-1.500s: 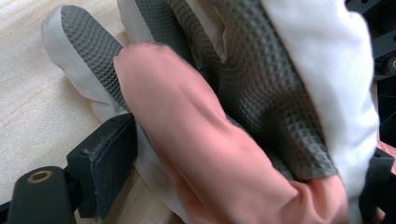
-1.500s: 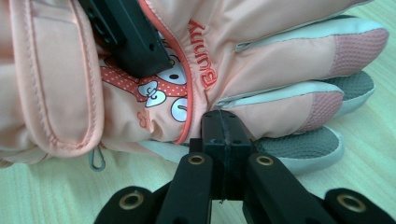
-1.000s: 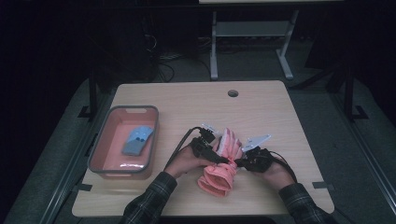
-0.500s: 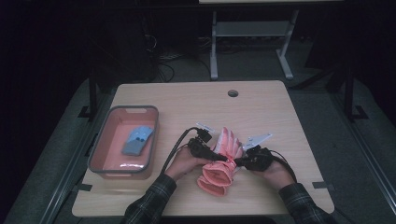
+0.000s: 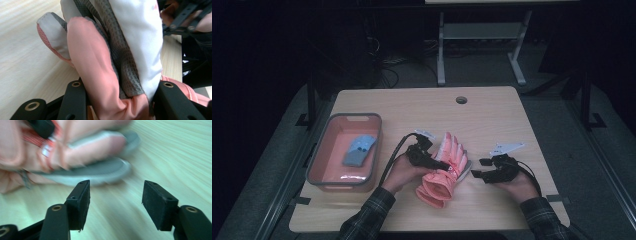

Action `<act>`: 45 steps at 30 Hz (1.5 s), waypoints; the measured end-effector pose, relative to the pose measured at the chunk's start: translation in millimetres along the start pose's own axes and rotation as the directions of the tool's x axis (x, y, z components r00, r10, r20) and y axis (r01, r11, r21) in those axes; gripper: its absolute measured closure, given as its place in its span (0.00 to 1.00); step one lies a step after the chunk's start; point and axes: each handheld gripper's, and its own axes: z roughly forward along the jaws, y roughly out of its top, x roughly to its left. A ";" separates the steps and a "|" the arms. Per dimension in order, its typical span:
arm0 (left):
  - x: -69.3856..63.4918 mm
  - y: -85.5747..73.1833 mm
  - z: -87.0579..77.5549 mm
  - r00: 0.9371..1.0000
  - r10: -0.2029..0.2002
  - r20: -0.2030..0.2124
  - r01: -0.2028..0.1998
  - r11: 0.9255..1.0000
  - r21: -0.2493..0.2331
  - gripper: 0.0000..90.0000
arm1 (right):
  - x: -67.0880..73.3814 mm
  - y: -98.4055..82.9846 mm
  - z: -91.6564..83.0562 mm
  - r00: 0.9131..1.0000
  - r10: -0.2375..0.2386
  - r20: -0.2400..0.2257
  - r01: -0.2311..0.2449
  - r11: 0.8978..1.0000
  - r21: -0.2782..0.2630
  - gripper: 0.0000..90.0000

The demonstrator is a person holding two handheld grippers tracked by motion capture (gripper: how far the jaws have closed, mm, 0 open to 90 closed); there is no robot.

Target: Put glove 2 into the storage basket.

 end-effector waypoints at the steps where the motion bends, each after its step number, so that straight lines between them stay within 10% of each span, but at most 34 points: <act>1: -0.5 -0.2 -6.1 1.000 0.003 -0.007 -0.003 1.000 -0.005 0.66 | -3.9 -2.4 2.1 1.000 0.006 0.021 -0.006 1.000 0.007 0.38; 12: -10.8 4.4 -37.6 0.999 0.011 -0.051 -0.013 0.999 -0.049 0.66 | -7.9 -10.5 14.3 0.992 -0.053 0.117 0.048 0.998 0.048 0.28; 45: -7.1 13.9 -171.3 0.974 -0.055 -0.218 0.018 0.985 -0.169 0.65 | -8.0 -13.6 22.0 0.991 -0.032 0.130 0.031 0.999 0.009 0.09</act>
